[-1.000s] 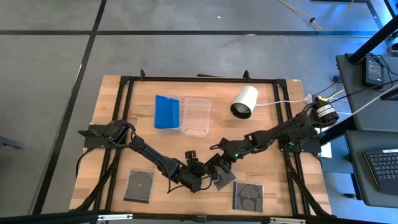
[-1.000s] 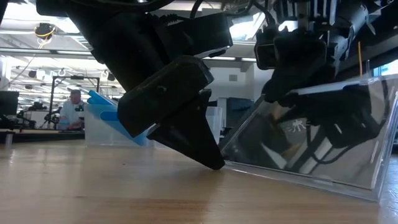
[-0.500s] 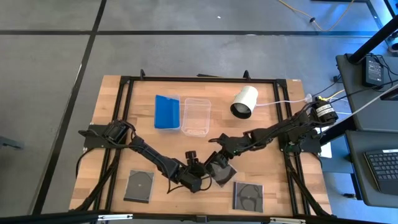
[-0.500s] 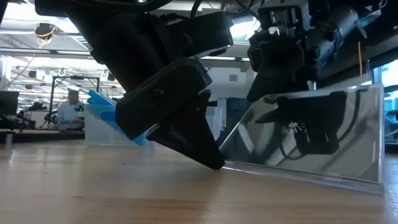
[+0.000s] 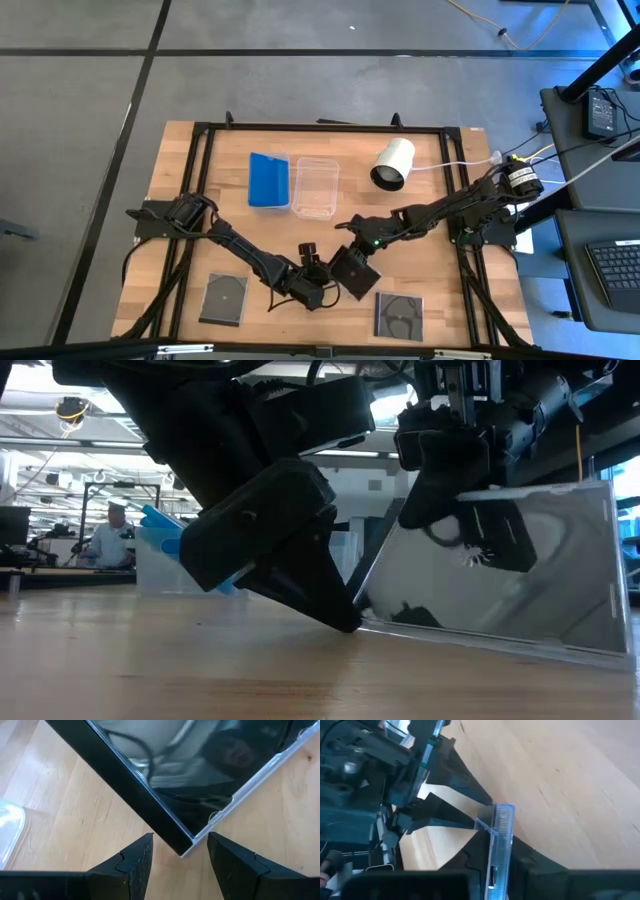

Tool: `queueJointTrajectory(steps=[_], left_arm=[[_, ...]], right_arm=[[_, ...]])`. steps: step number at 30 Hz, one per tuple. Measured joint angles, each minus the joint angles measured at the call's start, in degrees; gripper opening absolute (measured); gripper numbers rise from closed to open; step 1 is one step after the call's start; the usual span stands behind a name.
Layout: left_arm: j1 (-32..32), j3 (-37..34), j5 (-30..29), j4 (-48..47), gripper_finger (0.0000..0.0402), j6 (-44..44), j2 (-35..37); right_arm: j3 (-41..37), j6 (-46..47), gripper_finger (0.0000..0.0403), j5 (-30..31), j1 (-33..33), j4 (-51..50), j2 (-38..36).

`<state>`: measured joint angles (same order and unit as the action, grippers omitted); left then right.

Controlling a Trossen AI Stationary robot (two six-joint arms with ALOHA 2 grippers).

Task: Pick & place jewel cases by type
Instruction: Put the top black cd case into the right transparent bin

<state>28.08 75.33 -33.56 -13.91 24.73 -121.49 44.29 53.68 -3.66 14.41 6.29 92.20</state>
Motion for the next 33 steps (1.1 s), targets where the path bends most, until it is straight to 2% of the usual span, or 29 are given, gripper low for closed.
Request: queueJointTrajectory(steps=[6,13,23,26,30,33], left_arm=[[0.0,0.0,-0.09,0.0,0.0187,-0.2,0.0],[0.69,-0.09,-1.26,-1.23,0.0187,-5.55,0.81],[1.97,-0.02,-2.83,-9.24,0.0187,-3.94,5.25],[3.19,0.0,-8.19,-18.04,0.0187,-1.8,7.17],[5.59,0.0,-19.4,-33.73,0.0187,12.83,10.42],[7.89,0.0,-24.71,-42.33,0.0187,23.4,12.79]], right_arm=[[0.0,-1.22,0.0044,-1.11,-0.04,0.36,0.0],[0.0,-2.99,0.0041,-1.93,-0.02,-0.14,0.0],[0.0,-6.15,0.0046,-2.98,-0.29,0.09,-0.09],[-0.06,-7.76,0.0044,-4.16,-0.44,1.12,-0.09],[-0.07,-10.3,0.004,-5.25,-0.56,4.56,-0.09],[-0.11,-11.54,0.0041,-6.1,-1.16,7.07,-0.09]])
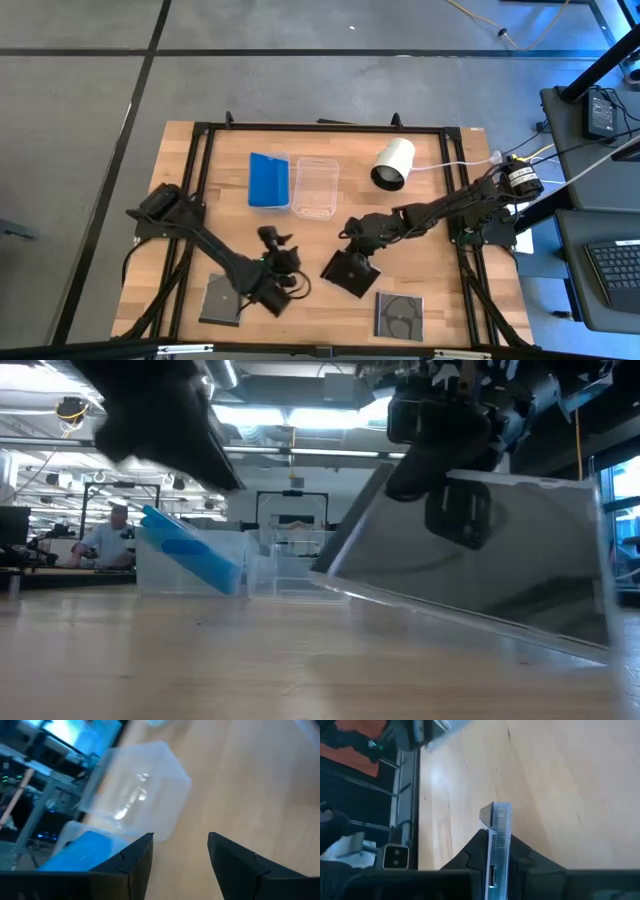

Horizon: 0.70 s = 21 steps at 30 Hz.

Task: Pick & place jewel cases by type
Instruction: Put the top black cd case into the right transparent bin

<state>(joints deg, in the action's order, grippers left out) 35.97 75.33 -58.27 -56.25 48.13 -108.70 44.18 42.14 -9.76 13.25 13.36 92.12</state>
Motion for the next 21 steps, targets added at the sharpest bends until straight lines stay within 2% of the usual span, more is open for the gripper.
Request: queueJointTrajectory(steps=[3,6,12,17,21], left_arm=[[1.99,0.0,-3.25,-4.5,0.0187,5.94,1.8],[3.05,0.0,-3.86,-6.93,0.0187,8.8,2.66],[3.49,-0.62,-1.85,-7.83,0.0187,10.54,2.77],[3.34,-2.67,-1.13,-7.58,0.0187,20.74,2.77],[3.32,-2.91,1.32,-7.76,0.0187,23.58,2.77]], right_arm=[[0.0,-1.58,0.0041,-1.26,-0.95,1.17,0.0],[-0.02,-3.17,0.004,-2.71,-2.0,3.27,0.0],[0.0,-6.63,0.004,-6.17,-4.54,10.16,0.02],[0.0,-9.64,0.0038,-6.44,-7.34,15.19,0.02],[0.0,-11.06,0.004,-6.45,-10.67,18.39,-0.07]])
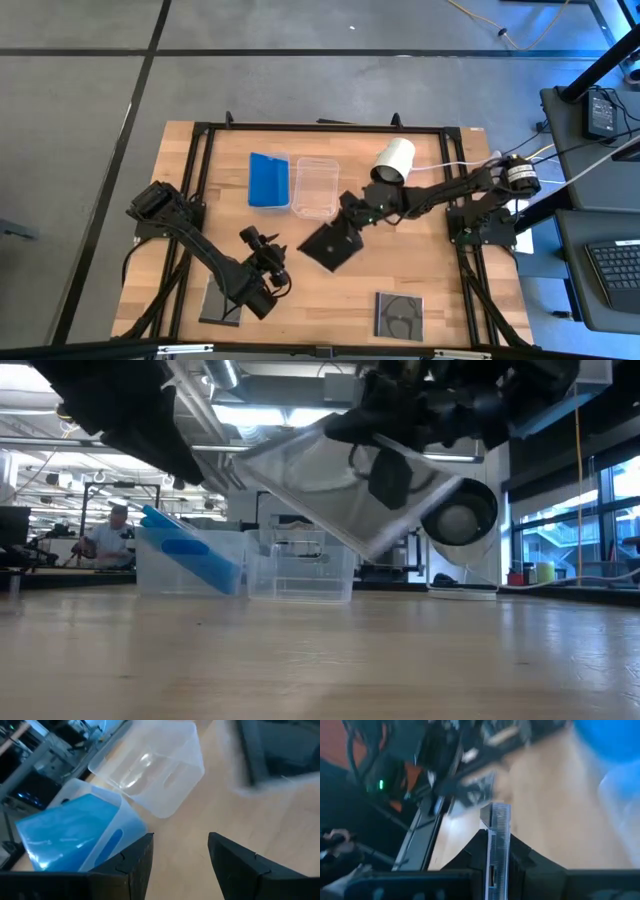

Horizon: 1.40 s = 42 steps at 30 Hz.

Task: Pick & place jewel cases by type
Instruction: Put the top black cd case into the right transparent bin

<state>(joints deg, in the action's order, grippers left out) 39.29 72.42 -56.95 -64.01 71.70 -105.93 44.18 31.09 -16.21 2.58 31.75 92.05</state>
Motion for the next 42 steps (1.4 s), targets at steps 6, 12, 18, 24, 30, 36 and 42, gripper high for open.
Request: queueJointTrajectory(steps=[6,12,18,24,30,36,42], left_arm=[[0.0,0.0,0.87,0.05,0.0187,-0.29,0.0],[0.0,0.0,0.94,0.12,0.0187,-0.25,0.0],[0.0,0.0,0.94,0.15,0.0187,0.55,0.0],[-0.13,0.0,0.36,0.09,0.0187,-2.88,0.0],[-1.57,0.0,-0.55,0.0,0.0187,-4.85,0.0],[-2.71,0.0,2.73,0.37,0.0187,-3.41,0.0],[-2.71,0.0,6.22,0.39,0.0187,-3.58,0.0]], right_arm=[[0.0,-1.64,0.0036,-0.02,-5.38,7.84,-0.1],[0.02,-3.71,0.004,0.47,-11.01,13.73,-0.21],[0.2,-11.2,0.0035,7.16,-15.84,17.47,-0.24],[2.96,-15.6,0.0042,5.38,-19.55,10.9,-0.21],[3.78,-18.27,0.0038,6.37,-20.43,9.72,-0.21],[3.78,-19.29,0.004,10.56,-20.37,6.58,-0.21],[3.76,-13.46,0.0036,12.11,-20.39,4.83,-0.21]])
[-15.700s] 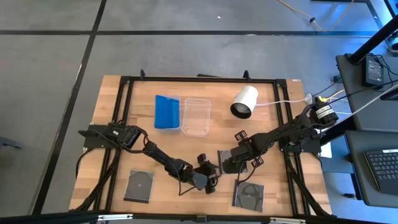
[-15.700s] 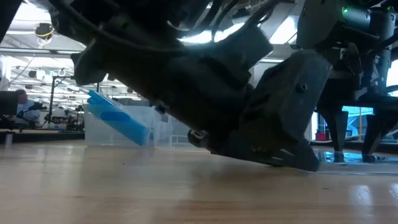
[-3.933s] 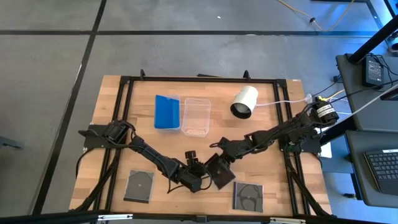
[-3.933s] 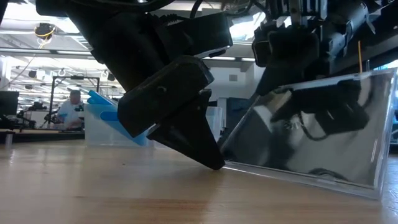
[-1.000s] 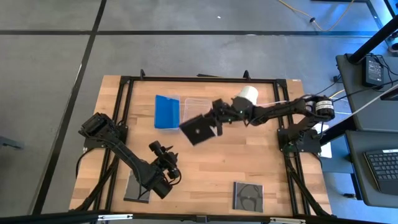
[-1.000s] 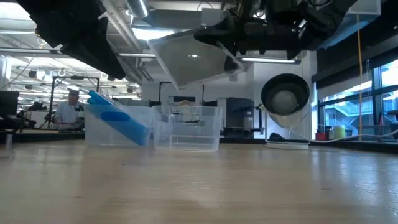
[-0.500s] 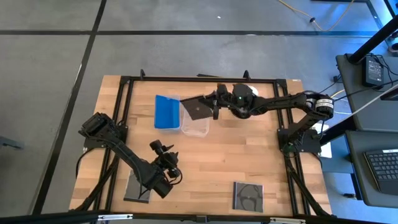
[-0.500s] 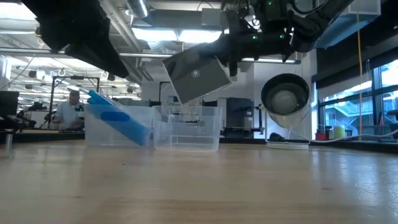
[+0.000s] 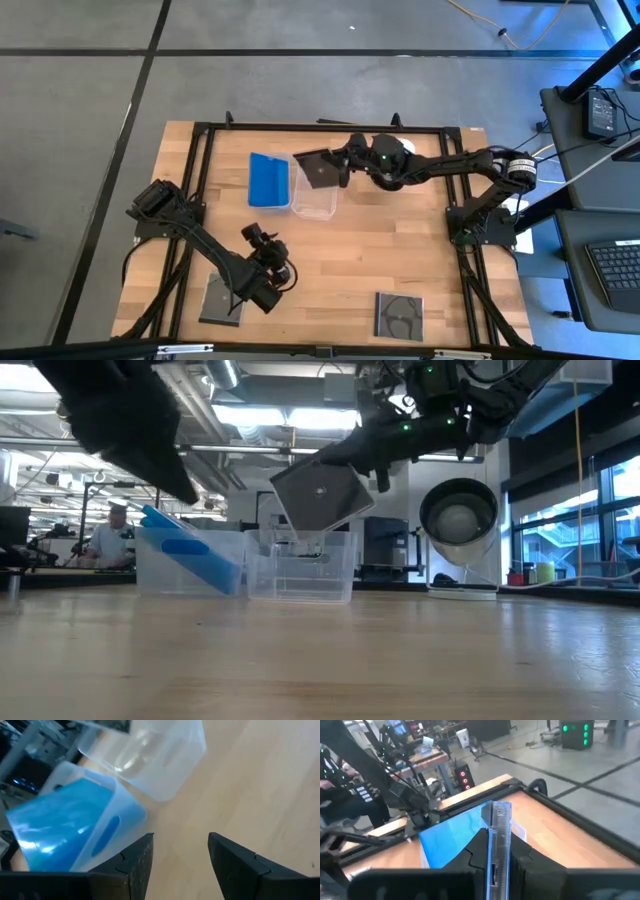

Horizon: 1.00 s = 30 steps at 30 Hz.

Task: Pick & place jewel cases by type
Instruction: Put the top black cd case into the right transparent bin

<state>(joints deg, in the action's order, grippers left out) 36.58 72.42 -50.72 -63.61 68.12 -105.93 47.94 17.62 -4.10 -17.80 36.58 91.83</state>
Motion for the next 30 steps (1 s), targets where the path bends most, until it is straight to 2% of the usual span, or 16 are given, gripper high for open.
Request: queueJointTrajectory(steps=[2,4,7,10,15,21,24,28,30], left_arm=[[0.0,0.0,2.97,-0.02,0.0187,-1.58,0.0],[0.0,0.0,5.5,-0.04,0.0187,-3.39,0.0],[0.02,0.01,5.71,-0.8,0.0187,-5.41,0.0],[-0.38,0.02,5.53,-2.81,0.0187,-8.44,0.0],[-2.43,0.02,5.84,-6.31,0.0187,-10.45,0.0],[-6.12,0.02,7.48,-6.25,0.0187,-19.53,0.0],[-7.84,0.02,7.44,-5.72,0.0187,-20.84,0.0],[-9.14,0.02,6.16,-5.75,0.0187,-21.61,0.0],[-9.54,0.02,5.34,-5.71,0.0187,-22.3,0.0]], right_arm=[[0.52,1.45,0.0038,-0.01,0.0,-1.24,0.0],[2.85,1.56,0.0039,0.0,0.01,-6.69,0.01],[7.34,0.66,0.0036,0.31,0.44,-17.14,0.02],[12.26,0.47,0.0036,3.63,0.98,-27.45,0.02],[19.98,4.84,0.0041,7.68,0.98,-41.54,0.02],[23.24,14.69,0.0036,8.62,0.98,-45.46,0.02],[22.97,19.93,0.004,9.26,0.98,-47.53,0.02],[22.95,25.22,0.0041,15.13,1.16,-51.32,1.31],[22.9,27.71,0.0038,14.89,1.14,-51.21,2.71]])
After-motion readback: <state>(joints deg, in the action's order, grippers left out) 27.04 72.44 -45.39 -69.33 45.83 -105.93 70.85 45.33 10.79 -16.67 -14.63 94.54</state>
